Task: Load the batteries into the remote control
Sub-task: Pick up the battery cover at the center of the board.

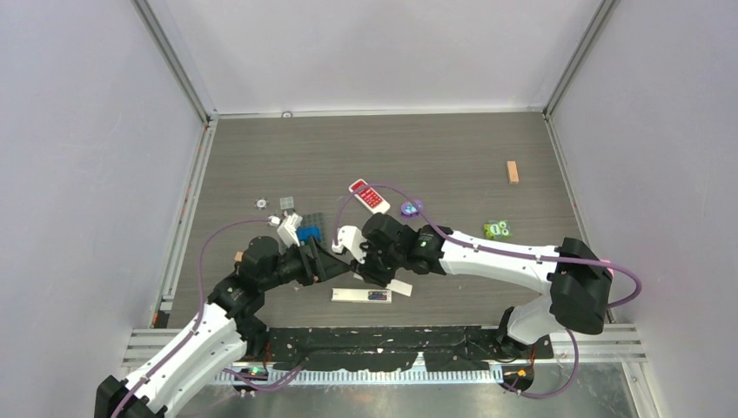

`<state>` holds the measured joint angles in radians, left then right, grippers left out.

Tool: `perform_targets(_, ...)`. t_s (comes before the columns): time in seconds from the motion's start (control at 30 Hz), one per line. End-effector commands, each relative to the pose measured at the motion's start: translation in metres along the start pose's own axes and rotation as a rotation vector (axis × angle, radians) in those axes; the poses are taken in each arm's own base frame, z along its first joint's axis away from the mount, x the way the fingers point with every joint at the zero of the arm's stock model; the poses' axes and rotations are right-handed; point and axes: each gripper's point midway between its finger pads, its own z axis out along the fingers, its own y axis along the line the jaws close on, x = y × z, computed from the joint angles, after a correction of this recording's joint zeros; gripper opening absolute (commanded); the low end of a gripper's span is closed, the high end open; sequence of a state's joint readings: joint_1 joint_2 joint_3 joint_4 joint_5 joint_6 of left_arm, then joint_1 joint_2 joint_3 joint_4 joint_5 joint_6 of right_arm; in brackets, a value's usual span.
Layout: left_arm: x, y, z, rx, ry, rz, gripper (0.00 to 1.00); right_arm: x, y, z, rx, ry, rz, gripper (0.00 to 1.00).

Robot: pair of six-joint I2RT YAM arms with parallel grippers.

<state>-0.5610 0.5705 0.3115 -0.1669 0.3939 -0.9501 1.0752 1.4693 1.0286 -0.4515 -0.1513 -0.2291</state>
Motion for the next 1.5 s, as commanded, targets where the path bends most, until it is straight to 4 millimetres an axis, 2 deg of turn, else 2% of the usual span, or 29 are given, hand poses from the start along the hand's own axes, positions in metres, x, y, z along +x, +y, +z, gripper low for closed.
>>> perform_targets(0.0,-0.003,-0.02,0.004,0.114,-0.005,0.009,0.67,-0.032,0.012,-0.002,-0.033,-0.102,-0.003,0.25)
perform_targets(0.33,0.01,-0.013,0.015,0.14,0.049,-0.048,0.57,-0.049,0.027,0.005,-0.076,-0.111,-0.034,0.25)
perform_targets(0.47,0.013,-0.011,0.015,0.136,0.065,-0.055,0.49,-0.055,0.029,0.006,-0.081,-0.115,-0.039,0.25)
perform_targets(0.63,0.016,-0.009,0.015,0.136,0.068,-0.061,0.35,-0.059,0.032,0.008,-0.096,-0.115,-0.036,0.26)
perform_targets(0.73,0.015,-0.012,0.013,0.157,0.064,-0.061,0.18,-0.059,0.032,0.011,-0.102,-0.099,-0.022,0.27)
perform_targets(0.8,0.016,-0.013,0.012,0.159,0.064,-0.061,0.01,-0.057,0.033,0.013,-0.104,-0.086,-0.01,0.28)
perform_targets(0.87,0.016,-0.013,0.012,0.16,0.064,-0.062,0.0,-0.057,0.034,0.013,-0.105,-0.081,0.006,0.29)
perform_targets(0.93,0.017,-0.013,0.01,0.16,0.062,-0.06,0.0,-0.056,0.032,0.012,-0.088,-0.068,0.033,0.36)
perform_targets(0.97,0.016,-0.013,0.009,0.159,0.055,-0.057,0.0,-0.054,0.031,0.01,-0.08,-0.058,0.052,0.44)
perform_targets(1.07,0.012,-0.016,0.005,0.164,0.03,-0.051,0.0,-0.053,0.033,-0.004,-0.073,-0.09,0.074,0.59)
perform_targets(1.1,0.011,-0.018,0.003,0.166,0.021,-0.047,0.0,-0.059,0.031,-0.007,-0.059,-0.13,0.093,0.65)
perform_targets(1.13,0.009,-0.019,0.001,0.165,0.013,-0.043,0.0,-0.055,0.032,-0.017,-0.047,-0.162,0.103,0.68)
perform_targets(1.17,0.008,-0.021,-0.001,0.167,0.005,-0.037,0.0,-0.068,0.03,-0.03,-0.027,-0.247,0.125,0.72)
perform_targets(1.2,0.006,-0.024,-0.003,0.17,-0.004,-0.03,0.0,-0.062,0.03,-0.036,-0.016,-0.272,0.149,0.73)
perform_targets(1.23,0.003,-0.028,-0.006,0.183,-0.018,-0.02,0.0,-0.07,0.024,-0.042,0.022,-0.329,0.211,0.76)
perform_targets(1.33,0.002,-0.032,-0.013,0.18,-0.025,-0.015,0.0,-0.068,0.018,-0.071,0.068,-0.447,0.346,0.79)
perform_targets(1.4,0.0,-0.037,-0.018,0.188,-0.038,-0.011,0.0,-0.065,0.007,-0.088,0.134,-0.515,0.485,0.79)
perform_targets(1.47,-0.004,-0.044,-0.024,0.204,-0.058,-0.019,0.0,-0.063,0.008,-0.102,0.117,-0.578,0.674,0.8)
